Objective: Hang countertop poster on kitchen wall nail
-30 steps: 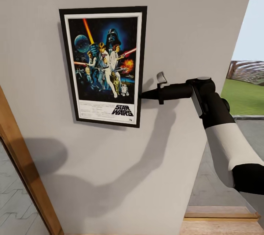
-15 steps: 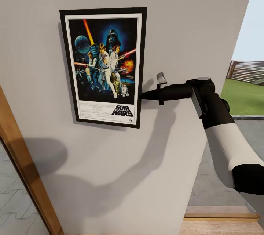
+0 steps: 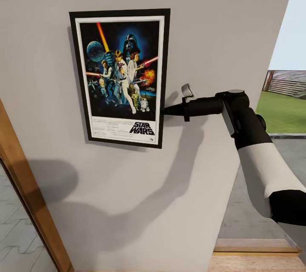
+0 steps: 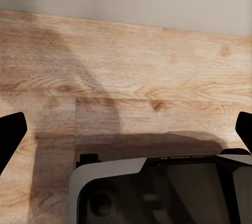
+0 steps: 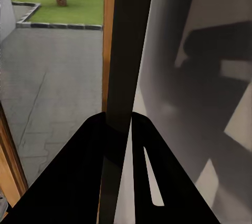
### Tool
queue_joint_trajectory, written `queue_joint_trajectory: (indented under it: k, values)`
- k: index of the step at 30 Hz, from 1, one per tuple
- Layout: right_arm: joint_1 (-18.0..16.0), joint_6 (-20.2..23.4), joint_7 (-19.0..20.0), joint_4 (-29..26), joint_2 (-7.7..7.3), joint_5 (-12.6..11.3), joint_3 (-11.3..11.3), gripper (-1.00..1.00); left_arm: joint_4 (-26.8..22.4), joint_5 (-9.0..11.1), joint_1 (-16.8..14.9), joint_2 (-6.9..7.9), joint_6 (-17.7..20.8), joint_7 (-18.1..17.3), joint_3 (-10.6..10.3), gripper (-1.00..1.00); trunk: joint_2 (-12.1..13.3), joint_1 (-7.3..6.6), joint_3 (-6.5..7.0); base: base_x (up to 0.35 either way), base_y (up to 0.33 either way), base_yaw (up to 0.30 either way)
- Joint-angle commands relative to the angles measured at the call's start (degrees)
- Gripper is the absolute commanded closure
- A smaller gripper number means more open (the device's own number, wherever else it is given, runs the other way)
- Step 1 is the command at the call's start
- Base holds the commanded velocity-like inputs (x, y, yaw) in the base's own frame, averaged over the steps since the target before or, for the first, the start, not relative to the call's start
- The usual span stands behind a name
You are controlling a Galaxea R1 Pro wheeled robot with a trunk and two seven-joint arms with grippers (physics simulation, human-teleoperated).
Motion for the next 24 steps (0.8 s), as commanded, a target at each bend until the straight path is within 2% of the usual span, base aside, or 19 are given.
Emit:
queue_joint_trajectory:
  k: [1,24]
  values:
    - [-0.02,0.76,0.26,-0.02,-0.03,0.01,0.06,1.0,-0.03,0.32,0.03,-0.02,0.08,-0.39,0.17,-1.0,-0.03,0.02,-0.01,0.0,0.0,0.0]
    - [-0.02,0.76,0.18,-0.02,-0.03,0.08,0.06,1.0,-0.03,0.32,0.03,-0.02,0.15,-0.3,0.21,-1.0,-0.03,0.02,-0.01,0.0,0.013,0.0]
